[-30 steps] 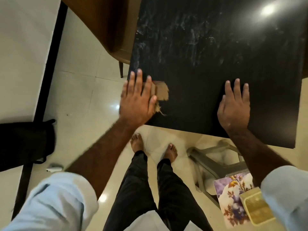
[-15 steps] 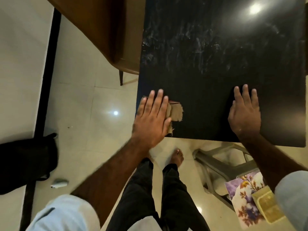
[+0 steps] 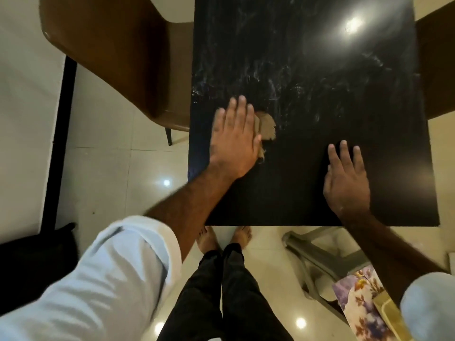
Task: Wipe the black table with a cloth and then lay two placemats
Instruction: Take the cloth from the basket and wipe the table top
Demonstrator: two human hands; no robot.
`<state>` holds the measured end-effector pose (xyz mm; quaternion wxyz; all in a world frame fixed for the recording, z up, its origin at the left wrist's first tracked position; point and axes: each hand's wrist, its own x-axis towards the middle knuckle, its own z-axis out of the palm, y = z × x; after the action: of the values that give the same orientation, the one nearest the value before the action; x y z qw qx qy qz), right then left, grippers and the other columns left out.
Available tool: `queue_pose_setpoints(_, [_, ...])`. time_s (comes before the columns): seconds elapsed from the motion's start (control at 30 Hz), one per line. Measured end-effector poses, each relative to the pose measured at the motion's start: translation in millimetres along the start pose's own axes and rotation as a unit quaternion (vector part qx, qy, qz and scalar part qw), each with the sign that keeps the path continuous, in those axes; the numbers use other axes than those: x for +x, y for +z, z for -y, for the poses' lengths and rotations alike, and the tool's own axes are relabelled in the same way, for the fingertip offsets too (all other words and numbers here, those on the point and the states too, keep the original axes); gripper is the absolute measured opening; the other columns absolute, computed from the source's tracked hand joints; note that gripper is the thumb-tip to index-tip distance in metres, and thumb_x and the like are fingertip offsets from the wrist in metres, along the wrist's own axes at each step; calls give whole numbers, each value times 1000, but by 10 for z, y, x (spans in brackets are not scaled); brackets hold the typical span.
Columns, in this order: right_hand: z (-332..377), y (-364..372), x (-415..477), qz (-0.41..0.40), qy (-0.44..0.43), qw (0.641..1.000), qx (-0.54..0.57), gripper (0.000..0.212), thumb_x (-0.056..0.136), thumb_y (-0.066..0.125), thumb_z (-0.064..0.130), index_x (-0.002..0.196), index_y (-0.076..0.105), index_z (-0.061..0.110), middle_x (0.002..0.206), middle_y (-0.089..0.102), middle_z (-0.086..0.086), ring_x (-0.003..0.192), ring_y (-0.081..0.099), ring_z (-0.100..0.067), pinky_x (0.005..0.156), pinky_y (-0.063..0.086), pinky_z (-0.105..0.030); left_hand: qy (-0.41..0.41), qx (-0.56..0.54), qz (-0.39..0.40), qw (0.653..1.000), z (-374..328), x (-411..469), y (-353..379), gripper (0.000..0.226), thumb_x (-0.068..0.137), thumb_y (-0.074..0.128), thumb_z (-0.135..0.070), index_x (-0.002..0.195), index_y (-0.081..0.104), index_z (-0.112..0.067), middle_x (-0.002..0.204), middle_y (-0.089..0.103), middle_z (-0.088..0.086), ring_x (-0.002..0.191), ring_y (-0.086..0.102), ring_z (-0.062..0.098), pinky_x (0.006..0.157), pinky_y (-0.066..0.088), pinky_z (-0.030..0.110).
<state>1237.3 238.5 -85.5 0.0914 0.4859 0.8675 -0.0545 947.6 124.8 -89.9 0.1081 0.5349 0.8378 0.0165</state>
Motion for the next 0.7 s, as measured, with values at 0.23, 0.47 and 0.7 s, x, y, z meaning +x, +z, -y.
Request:
queue_pose_setpoints(0.23, [186,-207,-33,30,29,999,3,65,113,49,32,173,28,19,182,19,-13,169,13,-42,126,36,-68,44,-145,52,987,-202,-546,-43,81,116,25,-55,177,-8,-13,184,-21,8,170,-21,24,139,-7,51])
queue_pose_setpoints(0.47, [1895,-352,-197,-4,-187,979,87,68,113,35,50,175,26,23,184,15,-10,171,7,-36,134,24,-61,-90,-145,-2,985,651,-278,-177,69,116,20,-45,177,16,-14,187,6,5,173,-1,25,141,6,52])
queue_pose_setpoints(0.7, [1768,-122,328,-27,-101,994,41,72,114,33,52,177,16,23,185,7,-12,171,2,-40,135,15,-60,-38,-77,17,996,715,-165,66,72,117,16,-52,178,8,-15,187,-6,5,173,-8,26,140,4,51])
